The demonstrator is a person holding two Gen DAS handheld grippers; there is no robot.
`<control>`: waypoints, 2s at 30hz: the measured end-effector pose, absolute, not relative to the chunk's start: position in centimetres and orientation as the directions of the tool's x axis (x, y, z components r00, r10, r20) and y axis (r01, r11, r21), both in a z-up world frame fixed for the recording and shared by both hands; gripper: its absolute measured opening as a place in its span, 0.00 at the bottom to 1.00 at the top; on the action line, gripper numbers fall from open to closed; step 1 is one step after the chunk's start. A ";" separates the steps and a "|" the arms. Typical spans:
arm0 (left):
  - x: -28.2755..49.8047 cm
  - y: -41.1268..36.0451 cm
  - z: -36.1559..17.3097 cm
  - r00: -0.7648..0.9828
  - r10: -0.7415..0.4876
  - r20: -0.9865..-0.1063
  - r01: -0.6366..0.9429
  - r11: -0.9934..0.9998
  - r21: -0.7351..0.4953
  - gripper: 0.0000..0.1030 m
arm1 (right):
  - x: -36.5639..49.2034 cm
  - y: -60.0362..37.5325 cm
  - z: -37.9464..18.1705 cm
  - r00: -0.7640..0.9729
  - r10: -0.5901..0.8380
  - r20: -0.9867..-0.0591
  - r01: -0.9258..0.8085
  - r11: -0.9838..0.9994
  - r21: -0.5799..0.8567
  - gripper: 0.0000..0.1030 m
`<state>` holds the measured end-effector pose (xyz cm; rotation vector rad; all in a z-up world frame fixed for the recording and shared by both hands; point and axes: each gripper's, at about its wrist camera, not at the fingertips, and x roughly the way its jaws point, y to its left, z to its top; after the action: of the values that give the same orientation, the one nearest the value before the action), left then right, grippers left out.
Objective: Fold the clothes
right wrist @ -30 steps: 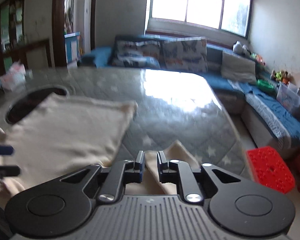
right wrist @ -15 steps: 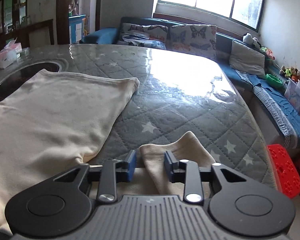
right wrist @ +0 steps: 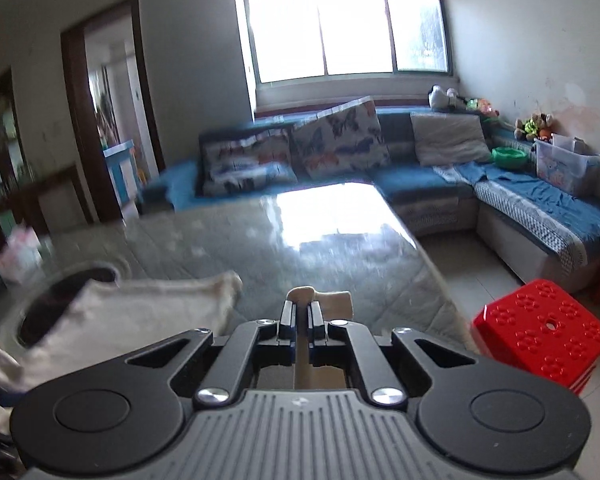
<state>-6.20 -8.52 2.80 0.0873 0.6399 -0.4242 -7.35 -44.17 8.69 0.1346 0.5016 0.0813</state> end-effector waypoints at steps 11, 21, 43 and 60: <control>-7.5 -6.4 3.6 0.760 -0.332 -0.559 0.367 0.929 -0.054 0.57 | -10.2 -38.6 13.4 0.880 0.295 -0.373 -0.264 0.955 0.135 0.04; -8.5 -2.7 3.5 0.789 -0.298 -0.537 0.299 0.950 -0.088 0.58 | -9.1 -29.1 13.8 0.779 0.478 -0.406 -0.485 0.870 0.093 0.04; -8.5 0.2 3.4 0.806 -0.234 -0.544 0.227 0.970 -0.081 0.55 | -9.6 -27.6 10.9 0.719 0.447 -0.532 -0.521 0.853 0.012 0.17; -4.6 -2.2 1.5 0.770 -0.208 -0.604 0.255 0.967 -0.009 0.26 | -7.1 -33.1 4.0 0.678 0.332 -0.656 -0.410 0.911 0.038 0.21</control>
<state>-4.61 -2.20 1.54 0.0754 0.6455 -0.2517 -7.06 -33.13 4.03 -0.1157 0.7125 0.4176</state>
